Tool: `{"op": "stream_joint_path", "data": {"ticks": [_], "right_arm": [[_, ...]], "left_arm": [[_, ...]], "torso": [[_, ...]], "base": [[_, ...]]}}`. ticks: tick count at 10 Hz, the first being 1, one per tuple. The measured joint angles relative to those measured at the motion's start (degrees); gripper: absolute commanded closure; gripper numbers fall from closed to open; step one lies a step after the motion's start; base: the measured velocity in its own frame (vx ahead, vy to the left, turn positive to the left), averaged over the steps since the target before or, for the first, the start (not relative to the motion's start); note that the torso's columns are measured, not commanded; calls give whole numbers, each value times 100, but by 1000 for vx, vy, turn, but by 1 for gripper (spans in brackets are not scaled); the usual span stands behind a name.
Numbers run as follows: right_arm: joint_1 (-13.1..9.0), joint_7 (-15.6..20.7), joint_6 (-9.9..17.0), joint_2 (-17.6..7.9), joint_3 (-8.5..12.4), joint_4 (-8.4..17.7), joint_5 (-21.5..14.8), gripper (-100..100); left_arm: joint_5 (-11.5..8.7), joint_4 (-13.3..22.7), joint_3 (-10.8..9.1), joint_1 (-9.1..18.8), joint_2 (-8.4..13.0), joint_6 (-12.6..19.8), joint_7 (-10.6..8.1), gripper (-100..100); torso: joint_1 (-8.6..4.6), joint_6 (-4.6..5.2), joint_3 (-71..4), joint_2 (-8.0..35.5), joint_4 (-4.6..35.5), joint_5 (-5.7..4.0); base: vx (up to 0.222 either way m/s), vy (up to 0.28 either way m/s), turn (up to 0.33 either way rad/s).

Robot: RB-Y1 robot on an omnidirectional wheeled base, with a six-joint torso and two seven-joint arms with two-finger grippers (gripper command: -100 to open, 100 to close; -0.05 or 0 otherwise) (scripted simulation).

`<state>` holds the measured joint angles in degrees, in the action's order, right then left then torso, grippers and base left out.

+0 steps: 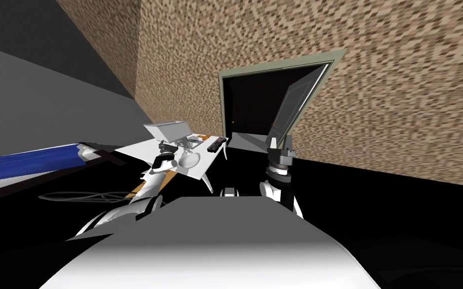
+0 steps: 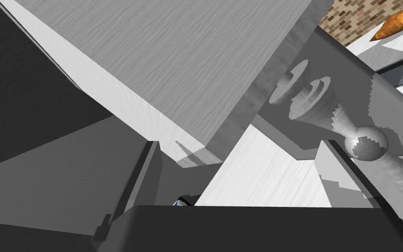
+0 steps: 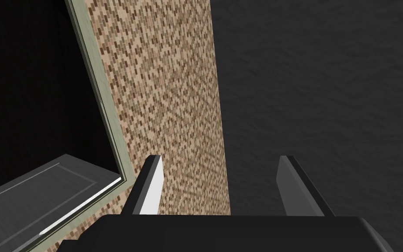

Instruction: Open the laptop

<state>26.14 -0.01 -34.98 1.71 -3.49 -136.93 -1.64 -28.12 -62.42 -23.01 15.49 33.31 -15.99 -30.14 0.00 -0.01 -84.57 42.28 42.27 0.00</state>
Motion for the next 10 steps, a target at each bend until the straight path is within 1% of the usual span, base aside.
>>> {"op": "stream_joint_path", "data": {"ticks": [1, 2, 3, 4, 5, 6, 7, 8, 9, 10], "right_arm": [[0, 0, 0, 0, 0, 0, 0, 0], [0, 0, 0, 0, 0, 0, 0, 0], [0, 0, 0, 0, 0, 0, 0, 0], [0, 0, 0, 0, 0, 0, 0, 0], [0, 0, 0, 0, 0, 0, 0, 0], [0, 0, 0, 0, 0, 0, 0, 0], [-1, 0, 0, 0, 0, 0, 0, 0], [0, 0, 0, 0, 0, 0, 0, 0], [0, 0, 0, 0, 0, 0, 0, 0], [1, 0, 0, 0, 0, 0, 0, 0]], "left_arm": [[1, 245, -29, 154, 76, -36, -112, -100], [-1, 426, -67, 223, 114, -52, -183, -100], [7, 601, -147, 345, 143, -21, -250, -100], [12, 700, -221, 419, 151, 26, -274, -100], [24, 849, -282, 534, 177, 56, -339, -100], [32, 922, -354, 585, 175, 91, -367, -100], [36, 1043, -344, 635, 211, 63, -393, -100], [51, 1216, -369, 752, 243, 50, -468, -100], [53, 1322, -395, 783, 267, 68, -531, -100], [69, 1459, -453, 882, 288, 100, -604, -100]], "torso": [[-6, 3, -5, -8, 0, -3], [13, 13, -10, -16, -8, 7], [12, 19, -21, -33, -13, 9], [16, 29, -25, -40, -23, 16], [26, 30, -36, -57, -23, 15], [32, 32, -37, -58, -31, 26], [41, 38, -32, -51, -36, 38], [34, 31, -39, -63, -34, 30], [39, 27, -43, -69, -34, 29], [40, 28, -51, -81, -33, 24]], "base": [[99, -69, 41], [104, -90, 40], [92, -77, 33], [120, -49, 33], [107, -36, 18], [44, -24, 11], [67, -58, 22], [88, -52, 17], [138, -47, 46], [125, -45, 45]]}}
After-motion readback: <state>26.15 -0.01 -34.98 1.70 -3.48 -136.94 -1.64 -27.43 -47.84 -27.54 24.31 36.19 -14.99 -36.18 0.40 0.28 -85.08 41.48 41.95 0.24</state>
